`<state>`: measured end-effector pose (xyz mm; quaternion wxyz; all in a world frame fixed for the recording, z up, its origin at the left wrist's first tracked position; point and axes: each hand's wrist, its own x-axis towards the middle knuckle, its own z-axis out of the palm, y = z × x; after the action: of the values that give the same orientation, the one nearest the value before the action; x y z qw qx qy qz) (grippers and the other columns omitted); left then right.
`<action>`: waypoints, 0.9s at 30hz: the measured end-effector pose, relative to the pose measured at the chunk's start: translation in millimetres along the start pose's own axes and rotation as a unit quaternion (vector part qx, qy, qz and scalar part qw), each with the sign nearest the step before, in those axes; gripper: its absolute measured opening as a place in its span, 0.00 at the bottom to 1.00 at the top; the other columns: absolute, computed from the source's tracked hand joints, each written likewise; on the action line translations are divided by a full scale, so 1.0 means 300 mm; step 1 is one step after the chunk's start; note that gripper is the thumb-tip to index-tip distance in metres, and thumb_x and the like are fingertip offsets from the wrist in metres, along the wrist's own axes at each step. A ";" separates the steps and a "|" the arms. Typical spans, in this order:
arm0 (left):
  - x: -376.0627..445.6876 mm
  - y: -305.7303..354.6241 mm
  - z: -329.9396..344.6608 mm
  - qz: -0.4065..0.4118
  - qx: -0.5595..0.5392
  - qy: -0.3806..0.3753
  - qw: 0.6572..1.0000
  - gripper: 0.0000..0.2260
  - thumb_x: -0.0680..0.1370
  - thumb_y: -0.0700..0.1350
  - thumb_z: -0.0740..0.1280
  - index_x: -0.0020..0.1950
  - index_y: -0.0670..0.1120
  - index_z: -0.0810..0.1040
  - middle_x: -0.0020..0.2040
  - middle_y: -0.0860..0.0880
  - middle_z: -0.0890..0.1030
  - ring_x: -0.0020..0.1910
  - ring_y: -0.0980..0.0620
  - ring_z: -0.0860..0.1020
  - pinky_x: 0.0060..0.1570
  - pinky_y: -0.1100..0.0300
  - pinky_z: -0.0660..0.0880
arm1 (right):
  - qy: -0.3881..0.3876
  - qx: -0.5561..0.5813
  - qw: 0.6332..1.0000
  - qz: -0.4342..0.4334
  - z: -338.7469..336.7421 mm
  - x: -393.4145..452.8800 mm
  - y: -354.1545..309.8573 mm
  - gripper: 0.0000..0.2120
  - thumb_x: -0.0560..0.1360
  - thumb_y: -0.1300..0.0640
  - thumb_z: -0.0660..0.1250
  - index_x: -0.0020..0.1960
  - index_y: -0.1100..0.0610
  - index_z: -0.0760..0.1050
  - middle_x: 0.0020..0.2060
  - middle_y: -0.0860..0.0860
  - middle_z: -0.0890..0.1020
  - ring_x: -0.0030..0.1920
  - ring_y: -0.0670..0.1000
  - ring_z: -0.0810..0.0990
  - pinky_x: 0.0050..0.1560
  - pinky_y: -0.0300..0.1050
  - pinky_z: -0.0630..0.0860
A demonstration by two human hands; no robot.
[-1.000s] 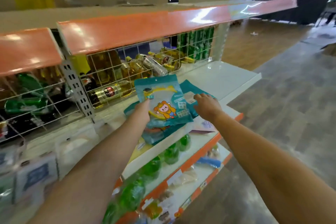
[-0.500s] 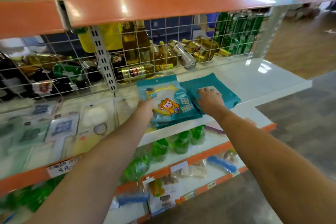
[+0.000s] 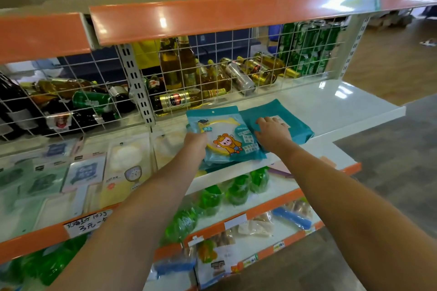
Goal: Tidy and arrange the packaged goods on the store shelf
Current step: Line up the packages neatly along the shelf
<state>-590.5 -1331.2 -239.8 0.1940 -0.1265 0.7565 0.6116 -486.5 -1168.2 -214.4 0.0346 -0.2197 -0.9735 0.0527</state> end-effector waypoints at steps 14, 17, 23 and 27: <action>0.013 -0.020 -0.054 0.066 0.190 0.018 0.979 0.19 0.77 0.44 0.66 0.66 0.39 0.69 0.61 0.40 0.76 0.57 0.41 0.77 0.52 0.53 0.76 | -0.024 -0.013 0.999 -0.018 0.009 0.028 -0.046 0.19 0.82 0.52 0.54 0.70 0.56 0.64 0.66 0.55 0.72 0.67 0.57 0.69 0.67 0.56 0.66; 0.007 -0.019 -0.063 0.072 0.221 0.019 0.972 0.18 0.77 0.44 0.66 0.64 0.38 0.71 0.59 0.40 0.76 0.55 0.41 0.78 0.53 0.51 0.77 | -0.027 -0.010 0.999 -0.025 0.015 0.029 -0.062 0.18 0.82 0.52 0.54 0.70 0.57 0.64 0.65 0.56 0.72 0.67 0.57 0.69 0.67 0.56 0.66; 0.009 -0.030 -0.071 0.109 0.315 0.027 0.943 0.15 0.79 0.43 0.64 0.63 0.37 0.72 0.59 0.40 0.76 0.56 0.42 0.77 0.51 0.54 0.76 | -0.036 -0.013 0.999 -0.033 0.025 0.033 -0.082 0.20 0.82 0.52 0.55 0.72 0.56 0.62 0.67 0.55 0.70 0.68 0.56 0.68 0.69 0.56 0.64; 0.006 -0.027 -0.071 0.120 0.363 0.038 0.923 0.18 0.79 0.44 0.64 0.68 0.40 0.68 0.65 0.41 0.70 0.61 0.42 0.74 0.55 0.54 0.74 | -0.040 -0.017 0.999 -0.030 0.028 0.031 -0.086 0.20 0.82 0.52 0.54 0.73 0.55 0.61 0.68 0.55 0.70 0.69 0.56 0.67 0.70 0.57 0.63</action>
<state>-591.6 -1353.6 -243.8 0.1224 0.0213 0.9431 0.3083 -506.5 -1188.2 -219.2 -0.0061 -0.1887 -0.9810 0.0439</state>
